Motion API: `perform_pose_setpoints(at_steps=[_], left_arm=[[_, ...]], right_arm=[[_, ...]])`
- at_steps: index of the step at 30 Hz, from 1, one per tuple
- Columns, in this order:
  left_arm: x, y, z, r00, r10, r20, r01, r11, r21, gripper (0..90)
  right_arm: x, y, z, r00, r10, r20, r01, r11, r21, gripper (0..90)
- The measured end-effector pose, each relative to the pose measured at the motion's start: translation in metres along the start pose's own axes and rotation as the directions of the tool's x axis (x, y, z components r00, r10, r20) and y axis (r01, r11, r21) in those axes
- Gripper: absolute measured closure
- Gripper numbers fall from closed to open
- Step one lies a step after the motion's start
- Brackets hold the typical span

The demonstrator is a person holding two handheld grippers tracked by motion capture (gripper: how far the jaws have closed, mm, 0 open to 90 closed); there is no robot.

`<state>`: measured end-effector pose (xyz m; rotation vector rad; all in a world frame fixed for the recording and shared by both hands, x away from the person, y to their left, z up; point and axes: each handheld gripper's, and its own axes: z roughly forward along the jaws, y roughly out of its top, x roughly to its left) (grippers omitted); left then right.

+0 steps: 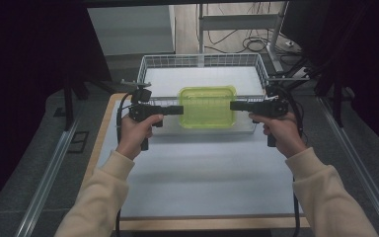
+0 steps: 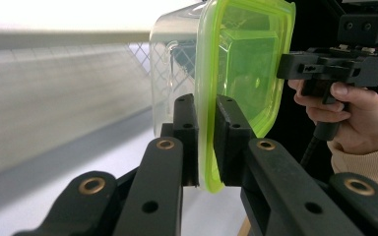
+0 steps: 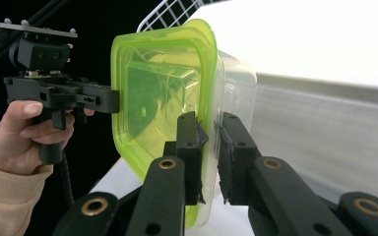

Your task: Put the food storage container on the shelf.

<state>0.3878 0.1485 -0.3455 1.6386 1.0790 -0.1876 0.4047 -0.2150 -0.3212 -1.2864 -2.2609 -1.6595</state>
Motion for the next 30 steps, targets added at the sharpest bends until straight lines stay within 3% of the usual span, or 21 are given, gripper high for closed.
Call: perform_pose_setpoints(at_steps=[9,20,30], left_arm=[[0.009,0.021,0.003,1.0,-0.003,-0.008,0.003,1.0,0.004,82.1],[0.014,0.039,0.008,1.0,-0.004,-0.003,0.004,1.0,0.001,82.1],[0.023,0.068,0.016,0.9998,0.009,-0.018,-0.009,0.9999,-0.007,81.9]], right_arm=[[-0.011,0.02,0.01,0.9998,0.022,0.004,-0.021,1.0,-0.004,80.7],[-0.019,0.038,0.014,0.9998,0.015,0.015,-0.015,1.0,-0.017,80.6],[-0.029,0.059,0.02,0.999,0.032,0.032,-0.031,0.999,-0.04,80.6]])
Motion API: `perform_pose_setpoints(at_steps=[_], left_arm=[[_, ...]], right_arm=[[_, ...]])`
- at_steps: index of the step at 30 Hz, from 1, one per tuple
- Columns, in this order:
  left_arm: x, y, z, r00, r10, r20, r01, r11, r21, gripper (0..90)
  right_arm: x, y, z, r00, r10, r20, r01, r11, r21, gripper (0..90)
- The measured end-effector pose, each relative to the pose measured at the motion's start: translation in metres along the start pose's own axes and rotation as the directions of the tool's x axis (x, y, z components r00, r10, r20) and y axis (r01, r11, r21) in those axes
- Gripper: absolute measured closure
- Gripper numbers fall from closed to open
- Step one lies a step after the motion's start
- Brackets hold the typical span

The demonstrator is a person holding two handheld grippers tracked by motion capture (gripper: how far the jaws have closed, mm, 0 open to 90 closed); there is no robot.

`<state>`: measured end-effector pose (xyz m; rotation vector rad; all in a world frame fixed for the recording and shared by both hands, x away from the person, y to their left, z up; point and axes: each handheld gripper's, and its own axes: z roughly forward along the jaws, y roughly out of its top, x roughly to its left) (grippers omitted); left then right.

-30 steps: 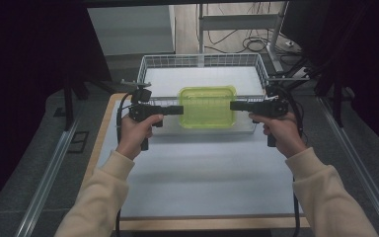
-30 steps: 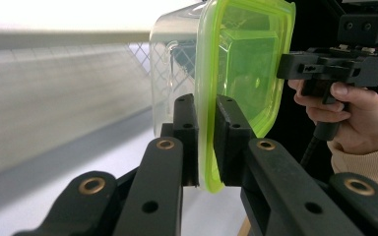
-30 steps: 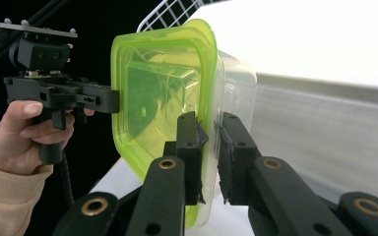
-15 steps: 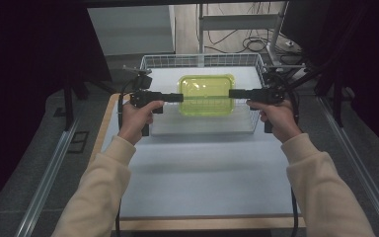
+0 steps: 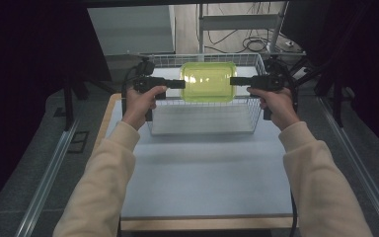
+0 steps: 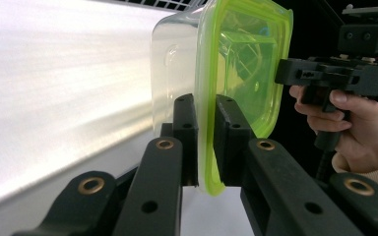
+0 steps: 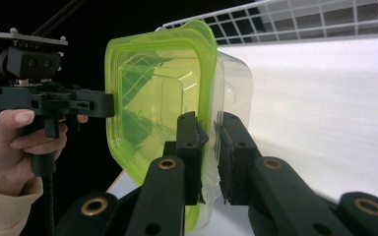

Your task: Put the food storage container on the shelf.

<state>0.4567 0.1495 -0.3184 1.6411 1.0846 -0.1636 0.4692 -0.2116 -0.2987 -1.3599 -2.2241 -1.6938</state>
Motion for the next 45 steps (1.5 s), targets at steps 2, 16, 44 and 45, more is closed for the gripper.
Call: perform_pose_setpoints(at_steps=[2,16,44,45], left_arm=[[0.003,0.005,0.002,1.0,-0.005,-0.001,0.005,1.0,-0.002,81.9],[0.025,0.018,0.017,0.998,-0.056,-0.027,0.056,0.9984,-0.005,81.6],[0.029,0.028,0.034,0.9796,-0.033,-0.198,0.013,0.9951,-0.098,40.2],[0.027,0.028,0.033,0.9782,-0.028,-0.206,0.007,0.9946,-0.104,37.3]], right_arm=[[-0.002,0.004,0.002,1.0,0.004,0.005,-0.004,1.0,-0.005,80.6],[-0.021,0.021,0.024,0.9982,0.051,0.032,-0.051,0.999,0.014,80.4],[-0.02,0.022,0.051,0.9729,-0.07,0.22,0.075,0.997,-0.016,36.6],[-0.018,0.022,0.05,0.9728,-0.069,0.221,0.077,0.997,-0.027,36.0]])
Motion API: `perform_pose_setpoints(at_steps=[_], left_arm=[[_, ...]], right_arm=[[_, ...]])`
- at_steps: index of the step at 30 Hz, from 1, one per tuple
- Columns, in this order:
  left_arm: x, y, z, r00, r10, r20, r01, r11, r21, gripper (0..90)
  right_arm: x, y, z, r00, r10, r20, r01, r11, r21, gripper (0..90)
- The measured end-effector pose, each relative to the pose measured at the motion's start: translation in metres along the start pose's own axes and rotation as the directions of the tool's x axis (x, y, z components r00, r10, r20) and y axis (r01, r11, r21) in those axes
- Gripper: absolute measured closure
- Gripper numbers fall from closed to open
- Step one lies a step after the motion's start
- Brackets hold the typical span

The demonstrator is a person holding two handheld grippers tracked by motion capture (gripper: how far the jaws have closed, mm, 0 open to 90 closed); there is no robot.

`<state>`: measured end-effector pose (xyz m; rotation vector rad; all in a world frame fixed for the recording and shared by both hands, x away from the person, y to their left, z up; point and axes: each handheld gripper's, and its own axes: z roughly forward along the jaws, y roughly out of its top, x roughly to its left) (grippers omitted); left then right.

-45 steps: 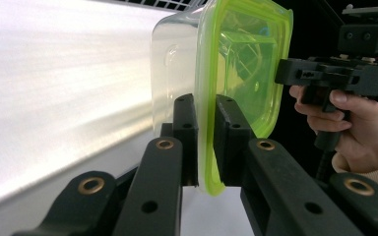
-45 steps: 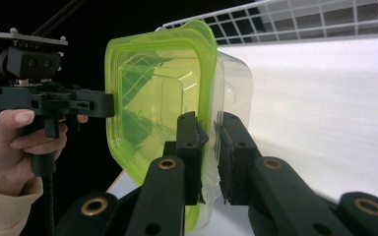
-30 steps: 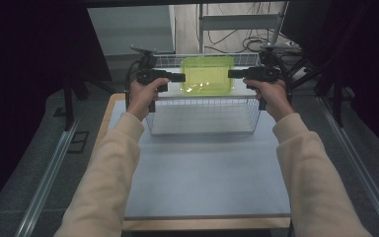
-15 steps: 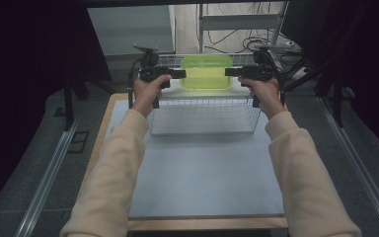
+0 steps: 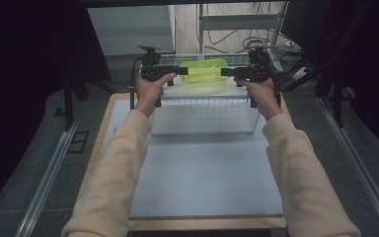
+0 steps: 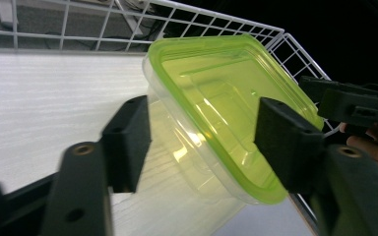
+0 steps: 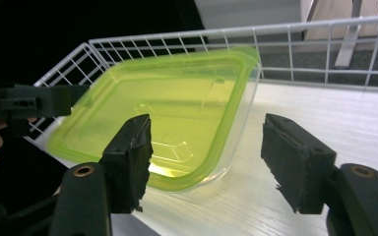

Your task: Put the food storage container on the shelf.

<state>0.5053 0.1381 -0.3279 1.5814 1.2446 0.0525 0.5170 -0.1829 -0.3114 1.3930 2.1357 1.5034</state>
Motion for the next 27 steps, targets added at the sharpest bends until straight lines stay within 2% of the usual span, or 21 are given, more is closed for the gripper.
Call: perform_pose_setpoints(at_steps=[2,7,11,17,19,23,25,27], left_arm=[[-0.003,0.0,-0.005,0.9998,0.012,-0.015,-0.012,0.9997,-0.021,32.2],[-0.007,0.001,-0.02,0.9996,0.027,0.004,-0.027,0.9987,-0.044,26.7],[-0.012,-0.005,-0.033,0.9987,0.043,0.028,-0.042,0.9978,-0.052,25.3],[-0.023,-0.028,-0.055,0.9937,0.101,0.049,-0.099,0.9941,-0.043,24.4],[-0.027,-0.035,-0.061,0.9926,0.109,0.054,-0.106,0.9931,-0.052,24.2],[-0.031,-0.055,-0.075,0.9895,0.127,0.069,-0.123,0.9907,-0.059,24.2],[-0.034,-0.068,-0.082,0.9867,0.149,0.065,-0.145,0.9878,-0.057,24.3],[-0.035,-0.079,-0.086,0.9861,0.154,0.063,-0.15,0.9869,-0.059,24.4]], right_arm=[[0.002,0.0,-0.004,1.0,0.001,-0.005,-0.001,1.0,-0.015,35.5],[0.009,0.0,-0.017,0.9996,-0.021,-0.021,0.021,0.999,-0.038,35.4],[0.017,-0.003,-0.03,0.9978,-0.053,-0.04,0.051,0.997,-0.053,35.1],[0.022,-0.019,-0.048,0.9917,-0.102,-0.077,0.098,0.994,-0.057,33.7],[0.022,-0.027,-0.053,0.9888,-0.118,-0.092,0.113,0.992,-0.053,32.4],[0.021,-0.045,-0.064,0.9827,-0.143,-0.117,0.137,0.989,-0.056,31.5],[0.021,-0.056,-0.071,0.9794,-0.163,-0.12,0.157,0.986,-0.055,31.3],[0.021,-0.063,-0.075,0.9763,-0.172,-0.131,0.167,0.985,-0.053,31.2]])
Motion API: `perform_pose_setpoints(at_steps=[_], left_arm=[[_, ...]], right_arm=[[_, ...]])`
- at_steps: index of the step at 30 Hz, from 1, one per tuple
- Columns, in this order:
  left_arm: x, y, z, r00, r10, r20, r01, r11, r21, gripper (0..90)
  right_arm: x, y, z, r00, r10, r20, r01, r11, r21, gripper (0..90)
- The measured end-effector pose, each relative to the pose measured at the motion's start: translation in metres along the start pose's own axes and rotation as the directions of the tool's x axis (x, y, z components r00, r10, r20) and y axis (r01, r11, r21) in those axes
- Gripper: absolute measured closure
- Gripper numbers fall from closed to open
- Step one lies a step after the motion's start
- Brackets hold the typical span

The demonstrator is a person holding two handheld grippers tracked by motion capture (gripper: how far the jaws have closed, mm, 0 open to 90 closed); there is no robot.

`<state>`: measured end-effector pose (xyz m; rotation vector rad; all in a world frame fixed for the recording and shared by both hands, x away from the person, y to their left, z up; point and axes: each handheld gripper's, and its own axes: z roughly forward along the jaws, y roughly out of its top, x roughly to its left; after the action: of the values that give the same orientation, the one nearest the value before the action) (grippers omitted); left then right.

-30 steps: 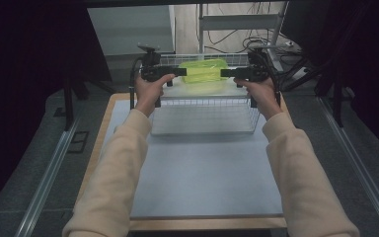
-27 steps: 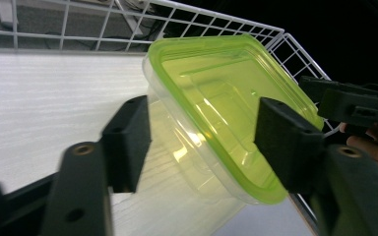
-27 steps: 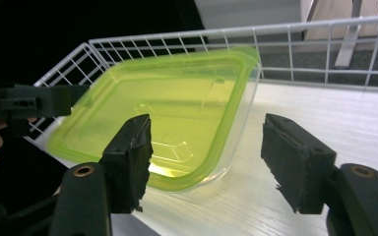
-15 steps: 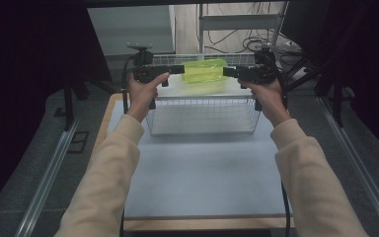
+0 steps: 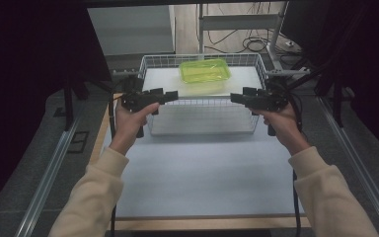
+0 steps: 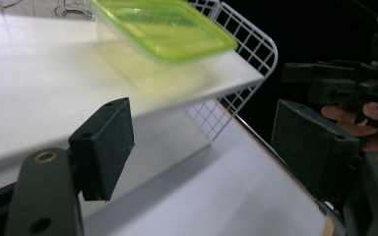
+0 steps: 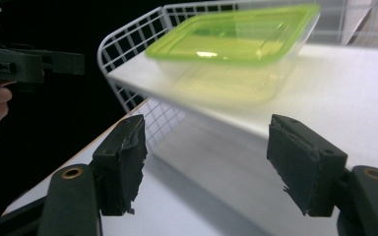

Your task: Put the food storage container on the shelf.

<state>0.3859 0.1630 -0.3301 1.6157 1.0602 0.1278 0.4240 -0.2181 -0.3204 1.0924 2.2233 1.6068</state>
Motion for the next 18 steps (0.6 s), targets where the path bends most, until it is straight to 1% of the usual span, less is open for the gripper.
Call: perform_pose_setpoints(at_steps=[3,4,6,8,10,12,14,18], left_arm=[[-0.003,-0.02,-0.006,1.0,0.002,0.008,-0.002,0.9999,0.01,24.6],[-0.003,-0.025,-0.008,0.9999,-0.001,0.014,0.001,0.9999,0.011,24.6],[-0.005,-0.041,-0.011,0.9995,-0.01,0.03,0.01,0.9998,0.017,24.6],[-0.005,-0.053,-0.013,0.9989,-0.024,0.041,0.023,0.9996,0.019,24.8],[-0.006,-0.066,-0.015,0.9984,-0.029,0.049,0.028,0.9993,0.024,24.8],[-0.007,-0.077,-0.015,0.9985,-0.026,0.048,0.025,0.9991,0.033,24.8],[-0.009,-0.09,-0.016,0.999,-0.018,0.042,0.016,0.9992,0.036,24.9],[-0.013,-0.113,-0.017,0.9995,-0.004,0.032,0.002,0.9983,0.058,24.9]], right_arm=[[0.004,-0.016,-0.008,0.9996,-0.021,-0.017,0.021,1.0,0.005,31.2],[0.005,-0.021,-0.01,0.9994,-0.021,-0.027,0.021,1.0,0.01,31.2],[0.007,-0.031,-0.014,0.9989,-0.031,-0.035,0.032,0.999,0.016,31.2],[0.009,-0.043,-0.016,0.9982,-0.035,-0.048,0.036,0.999,0.024,31.2],[0.009,-0.053,-0.017,0.9976,-0.033,-0.062,0.035,0.999,0.029,31.2],[0.01,-0.065,-0.018,0.9969,-0.033,-0.071,0.035,0.999,0.038,31.2],[0.011,-0.078,-0.018,0.9967,-0.042,-0.07,0.046,0.998,0.054,31.3],[0.012,-0.104,-0.019,0.9961,-0.027,-0.084,0.033,0.997,0.074,31.2]])
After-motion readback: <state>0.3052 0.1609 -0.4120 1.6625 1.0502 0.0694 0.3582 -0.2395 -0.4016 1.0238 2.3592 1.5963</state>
